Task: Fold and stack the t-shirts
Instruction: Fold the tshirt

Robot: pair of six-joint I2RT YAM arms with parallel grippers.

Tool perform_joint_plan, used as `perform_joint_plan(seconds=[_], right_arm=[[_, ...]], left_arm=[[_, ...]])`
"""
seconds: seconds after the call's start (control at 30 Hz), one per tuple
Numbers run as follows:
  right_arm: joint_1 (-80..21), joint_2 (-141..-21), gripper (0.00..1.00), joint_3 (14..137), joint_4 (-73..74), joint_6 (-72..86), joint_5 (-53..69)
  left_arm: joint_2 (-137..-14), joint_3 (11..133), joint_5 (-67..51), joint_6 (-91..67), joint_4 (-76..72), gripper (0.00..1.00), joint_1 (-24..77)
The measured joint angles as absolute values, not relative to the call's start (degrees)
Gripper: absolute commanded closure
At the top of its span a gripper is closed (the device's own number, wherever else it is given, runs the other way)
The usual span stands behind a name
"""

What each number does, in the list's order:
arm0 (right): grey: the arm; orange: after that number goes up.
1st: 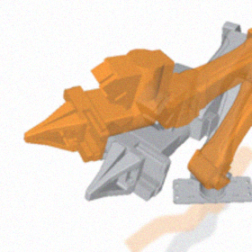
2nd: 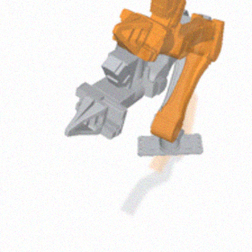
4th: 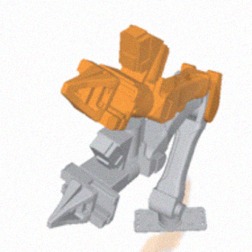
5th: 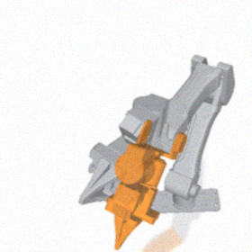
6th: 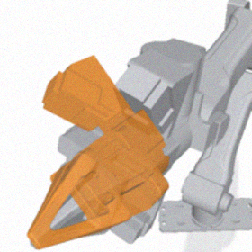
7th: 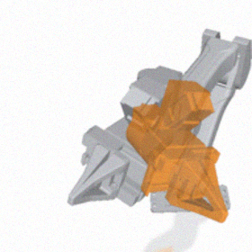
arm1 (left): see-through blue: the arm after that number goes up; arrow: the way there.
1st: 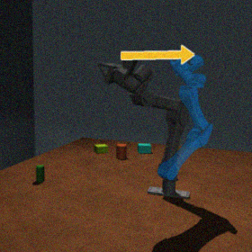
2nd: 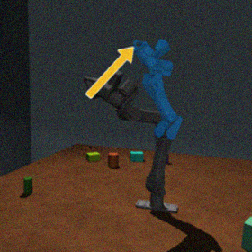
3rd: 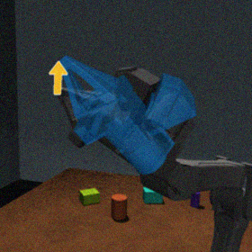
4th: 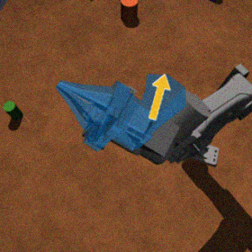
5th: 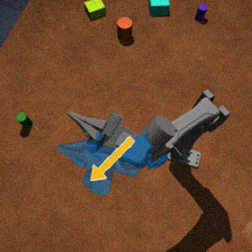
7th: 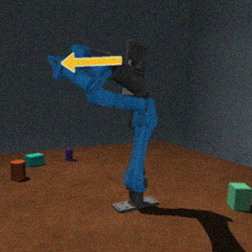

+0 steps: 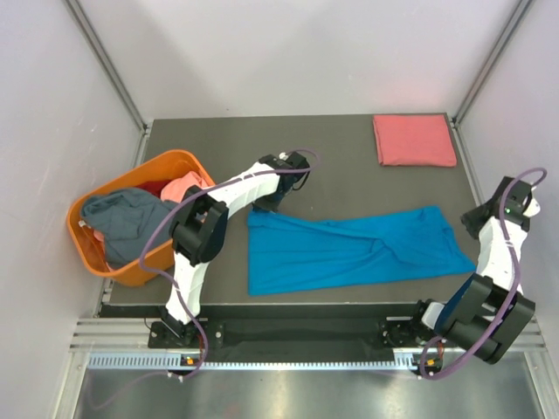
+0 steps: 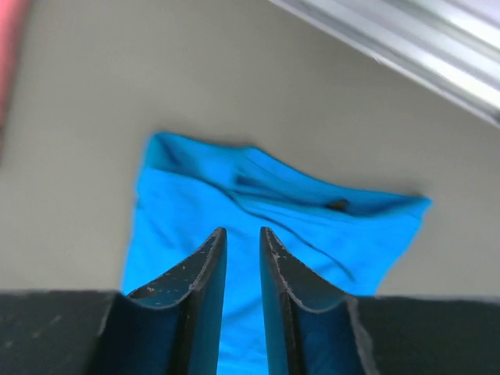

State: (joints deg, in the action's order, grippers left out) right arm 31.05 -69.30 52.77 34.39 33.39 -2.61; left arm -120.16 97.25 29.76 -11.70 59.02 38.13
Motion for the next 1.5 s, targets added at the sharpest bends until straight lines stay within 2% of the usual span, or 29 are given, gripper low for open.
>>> perform_joint_plan(seconds=[0.27,0.5,1.3,1.5], right_arm=[[33.1,-66.3,0.78,41.5,34.4,32.1,-1.7],[33.5,-66.5,0.75,34.4,33.5,32.2,-1.5],[34.3,-63.2,0.69,30.8,32.6,33.2,-2.6],[34.3,-63.7,0.72,29.8,30.8,33.3,-2.2]], left_arm=[[-120.6,97.3,29.3,-11.9,59.0,1.0,36.9],[-120.6,96.9,29.3,-12.4,59.2,1.0,35.6],[-120.5,96.1,27.5,-13.6,59.2,1.0,35.3],[-120.5,96.1,27.5,-13.6,59.2,1.0,35.3]])
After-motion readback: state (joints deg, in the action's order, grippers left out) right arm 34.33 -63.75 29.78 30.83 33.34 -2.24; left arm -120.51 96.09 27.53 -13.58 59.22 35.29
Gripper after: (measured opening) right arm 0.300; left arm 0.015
